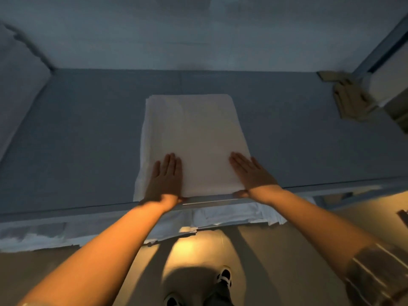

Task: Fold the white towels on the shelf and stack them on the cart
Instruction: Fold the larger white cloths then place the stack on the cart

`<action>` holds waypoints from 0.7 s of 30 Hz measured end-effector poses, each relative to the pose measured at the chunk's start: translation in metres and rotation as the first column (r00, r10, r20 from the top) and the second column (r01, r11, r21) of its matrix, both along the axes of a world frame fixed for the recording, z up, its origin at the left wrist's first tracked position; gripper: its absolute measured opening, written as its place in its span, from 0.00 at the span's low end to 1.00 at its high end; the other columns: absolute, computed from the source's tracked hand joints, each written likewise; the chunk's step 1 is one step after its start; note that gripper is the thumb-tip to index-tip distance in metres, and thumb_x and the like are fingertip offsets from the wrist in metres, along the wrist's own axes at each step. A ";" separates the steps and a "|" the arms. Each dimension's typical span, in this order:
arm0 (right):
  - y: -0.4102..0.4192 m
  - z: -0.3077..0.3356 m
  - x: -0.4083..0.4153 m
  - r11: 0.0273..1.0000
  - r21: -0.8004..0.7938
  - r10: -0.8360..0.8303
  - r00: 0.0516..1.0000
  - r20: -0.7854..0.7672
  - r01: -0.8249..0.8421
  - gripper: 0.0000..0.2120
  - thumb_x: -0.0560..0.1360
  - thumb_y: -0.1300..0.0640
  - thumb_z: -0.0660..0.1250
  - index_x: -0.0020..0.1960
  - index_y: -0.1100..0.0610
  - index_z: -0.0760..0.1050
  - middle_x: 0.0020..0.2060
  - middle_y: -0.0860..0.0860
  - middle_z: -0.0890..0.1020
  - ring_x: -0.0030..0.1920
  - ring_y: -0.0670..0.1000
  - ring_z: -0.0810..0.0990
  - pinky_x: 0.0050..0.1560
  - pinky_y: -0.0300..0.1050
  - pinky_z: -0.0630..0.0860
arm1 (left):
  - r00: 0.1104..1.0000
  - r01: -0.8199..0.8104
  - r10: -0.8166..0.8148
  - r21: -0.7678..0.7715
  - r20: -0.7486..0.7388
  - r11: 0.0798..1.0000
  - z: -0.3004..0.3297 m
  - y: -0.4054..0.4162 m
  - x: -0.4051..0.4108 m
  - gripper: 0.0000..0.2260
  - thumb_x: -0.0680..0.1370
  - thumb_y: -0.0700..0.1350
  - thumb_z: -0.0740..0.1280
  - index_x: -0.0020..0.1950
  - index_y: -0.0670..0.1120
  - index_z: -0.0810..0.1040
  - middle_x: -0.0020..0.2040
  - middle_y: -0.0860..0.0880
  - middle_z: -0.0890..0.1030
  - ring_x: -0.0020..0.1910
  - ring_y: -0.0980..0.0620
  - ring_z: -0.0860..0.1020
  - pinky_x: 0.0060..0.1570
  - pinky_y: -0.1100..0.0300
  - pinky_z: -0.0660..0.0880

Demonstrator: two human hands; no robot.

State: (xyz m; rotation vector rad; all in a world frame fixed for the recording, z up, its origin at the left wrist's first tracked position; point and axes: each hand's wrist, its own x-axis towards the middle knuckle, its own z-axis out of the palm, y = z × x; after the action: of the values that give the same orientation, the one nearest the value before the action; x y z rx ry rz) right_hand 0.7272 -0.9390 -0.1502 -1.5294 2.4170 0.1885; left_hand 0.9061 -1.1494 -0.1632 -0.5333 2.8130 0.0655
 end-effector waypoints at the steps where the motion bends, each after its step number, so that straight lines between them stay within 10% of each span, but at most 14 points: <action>1: 0.009 0.003 -0.006 1.000 -0.013 -0.009 0.999 0.049 0.010 0.49 0.74 0.41 0.66 0.77 0.56 0.35 0.76 0.51 0.36 0.76 0.50 0.37 0.75 0.45 0.38 | 1.000 -0.010 0.010 -0.004 0.014 1.000 0.003 0.002 -0.002 0.50 0.74 0.59 0.68 0.76 0.37 0.37 0.77 0.37 0.41 0.76 0.40 0.39 0.74 0.45 0.39; 8: 0.048 0.005 -0.030 0.965 -0.094 -0.198 0.914 0.354 0.245 0.49 0.73 0.49 0.71 0.77 0.51 0.36 0.77 0.46 0.42 0.76 0.49 0.50 0.70 0.36 0.46 | 0.990 0.085 -0.097 -0.118 -0.101 0.989 0.006 0.051 -0.015 0.39 0.76 0.57 0.60 0.78 0.42 0.44 0.78 0.37 0.50 0.77 0.38 0.47 0.74 0.41 0.42; 13: 0.040 -0.004 -0.032 0.962 -0.273 0.061 0.969 0.238 0.006 0.41 0.74 0.52 0.71 0.76 0.47 0.47 0.76 0.50 0.40 0.76 0.49 0.44 0.75 0.44 0.48 | 0.981 0.186 -0.191 -0.143 -0.026 0.972 0.011 0.104 -0.075 0.36 0.80 0.57 0.57 0.78 0.41 0.43 0.77 0.35 0.48 0.76 0.36 0.47 0.74 0.43 0.43; 16: 0.036 -0.004 -0.040 0.960 -0.274 0.117 0.967 0.224 -0.053 0.36 0.75 0.56 0.69 0.77 0.50 0.54 0.77 0.51 0.46 0.76 0.55 0.52 0.75 0.49 0.53 | 0.977 0.184 -0.200 -0.188 -0.075 0.965 0.028 0.111 -0.086 0.39 0.72 0.55 0.71 0.73 0.33 0.62 0.70 0.30 0.65 0.70 0.36 0.66 0.68 0.44 0.64; 18: 0.031 0.005 -0.048 0.902 -0.432 0.148 0.953 0.263 -0.021 0.33 0.73 0.62 0.71 0.74 0.56 0.62 0.76 0.54 0.55 0.74 0.57 0.61 0.73 0.53 0.59 | 0.946 0.178 -0.231 -0.231 -0.229 0.957 0.041 0.104 -0.091 0.36 0.54 0.51 0.83 0.56 0.34 0.80 0.53 0.34 0.81 0.51 0.40 0.82 0.47 0.47 0.80; 21: 0.024 0.012 -0.060 0.780 -0.625 0.164 0.961 0.224 0.012 0.27 0.72 0.65 0.70 0.70 0.61 0.69 0.73 0.57 0.64 0.70 0.59 0.66 0.72 0.53 0.62 | 0.902 0.122 -0.173 -0.151 -0.395 0.981 0.040 0.093 -0.101 0.35 0.57 0.46 0.82 0.60 0.35 0.78 0.56 0.34 0.80 0.53 0.39 0.81 0.51 0.42 0.78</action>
State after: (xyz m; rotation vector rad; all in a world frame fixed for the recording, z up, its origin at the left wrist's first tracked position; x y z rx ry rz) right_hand 0.6668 -0.9152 -0.1381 -1.7560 2.2997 -0.8431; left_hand 0.8051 -1.0560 -0.1233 -0.3621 3.2751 -0.0320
